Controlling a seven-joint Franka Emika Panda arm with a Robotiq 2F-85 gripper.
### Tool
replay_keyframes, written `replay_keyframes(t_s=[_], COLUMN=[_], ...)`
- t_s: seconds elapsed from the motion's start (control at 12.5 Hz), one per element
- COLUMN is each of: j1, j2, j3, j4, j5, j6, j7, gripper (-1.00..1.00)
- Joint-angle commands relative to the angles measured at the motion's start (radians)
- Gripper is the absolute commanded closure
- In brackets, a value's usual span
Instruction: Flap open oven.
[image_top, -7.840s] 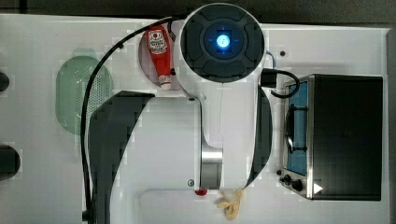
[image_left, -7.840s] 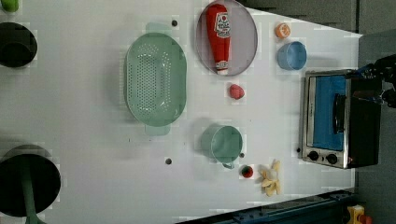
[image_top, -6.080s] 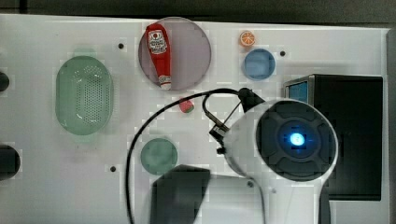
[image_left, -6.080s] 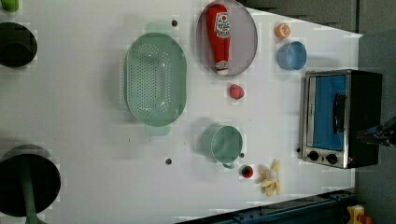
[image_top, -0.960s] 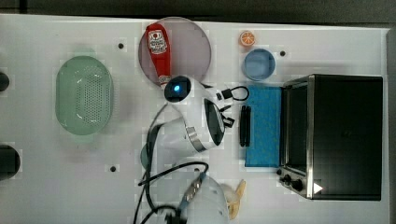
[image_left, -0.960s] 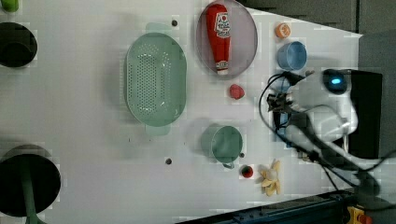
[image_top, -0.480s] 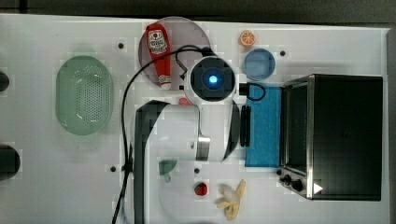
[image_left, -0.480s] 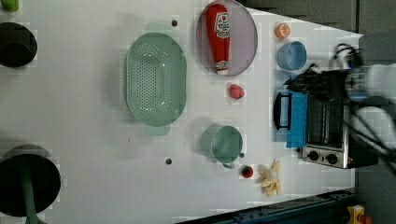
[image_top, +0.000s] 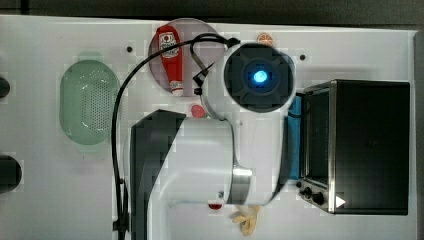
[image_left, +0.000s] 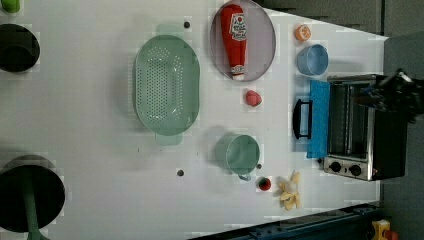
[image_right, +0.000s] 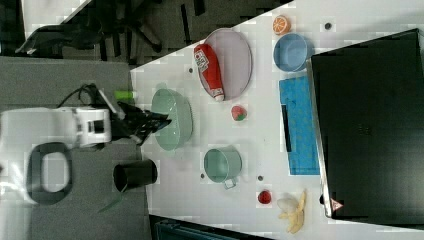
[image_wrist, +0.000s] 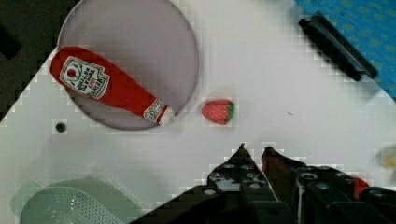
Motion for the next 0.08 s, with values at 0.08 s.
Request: replay_keyframes(t_s=[0.08], j1=[0.003], j2=[-0.036], j3=[0.002], j4=[0.094], j5=[-0.065], j6=[-0.177], j7=[0.113], gripper=[0.65])
